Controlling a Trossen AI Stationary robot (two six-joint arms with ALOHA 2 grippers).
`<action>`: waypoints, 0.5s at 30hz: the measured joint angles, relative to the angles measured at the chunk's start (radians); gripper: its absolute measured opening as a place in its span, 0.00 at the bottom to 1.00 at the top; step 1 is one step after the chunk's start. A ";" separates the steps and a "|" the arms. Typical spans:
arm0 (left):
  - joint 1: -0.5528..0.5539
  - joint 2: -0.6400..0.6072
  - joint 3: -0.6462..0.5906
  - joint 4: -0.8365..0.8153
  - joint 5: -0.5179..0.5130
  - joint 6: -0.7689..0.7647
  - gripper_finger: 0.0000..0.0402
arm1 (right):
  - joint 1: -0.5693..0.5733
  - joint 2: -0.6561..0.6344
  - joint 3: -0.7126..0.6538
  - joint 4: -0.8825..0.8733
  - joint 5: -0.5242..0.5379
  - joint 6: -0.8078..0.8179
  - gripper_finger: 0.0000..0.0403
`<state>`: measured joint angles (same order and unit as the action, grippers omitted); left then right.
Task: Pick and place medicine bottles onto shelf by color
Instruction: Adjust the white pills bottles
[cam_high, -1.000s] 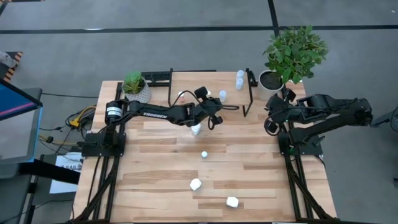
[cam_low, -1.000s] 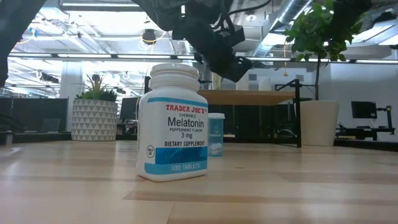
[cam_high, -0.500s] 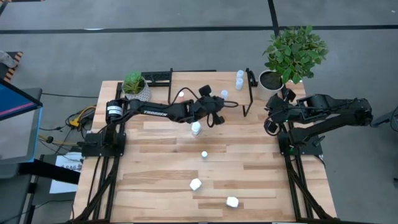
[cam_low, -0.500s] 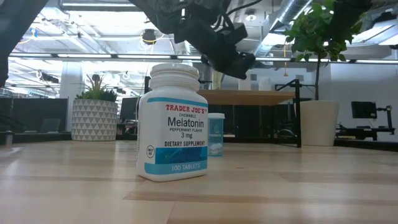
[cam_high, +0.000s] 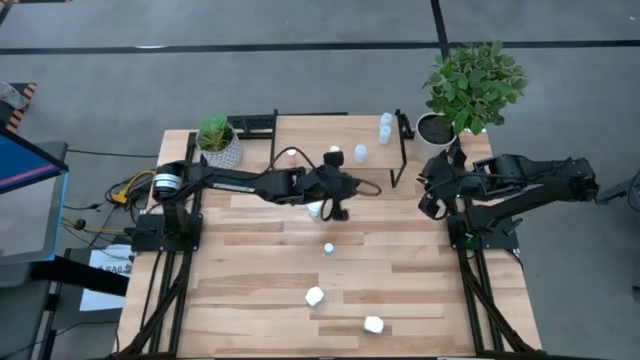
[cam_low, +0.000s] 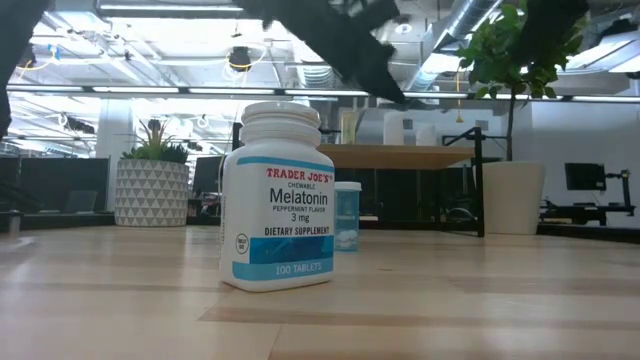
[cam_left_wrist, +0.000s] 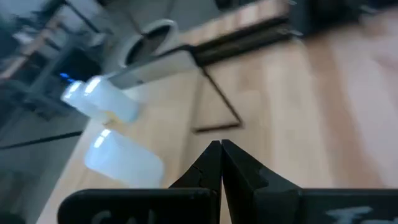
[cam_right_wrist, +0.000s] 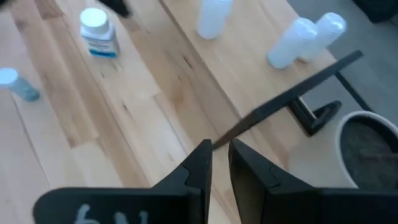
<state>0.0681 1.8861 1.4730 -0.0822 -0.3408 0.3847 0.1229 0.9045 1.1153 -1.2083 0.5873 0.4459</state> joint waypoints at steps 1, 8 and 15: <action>-0.010 -0.024 0.001 -0.071 0.013 0.000 0.00 | 0.007 -0.001 -0.021 0.030 0.006 0.000 0.19; -0.070 -0.208 -0.001 -0.505 0.136 0.006 0.00 | 0.105 0.002 -0.260 0.454 0.210 0.002 0.18; -0.073 -0.388 -0.005 -0.757 0.151 -0.014 0.00 | 0.233 0.160 -0.410 0.884 0.566 -0.001 0.10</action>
<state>-0.0054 1.4986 1.4684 -0.8388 -0.1901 0.3706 0.3556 1.0646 0.7055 -0.3243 1.1536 0.4447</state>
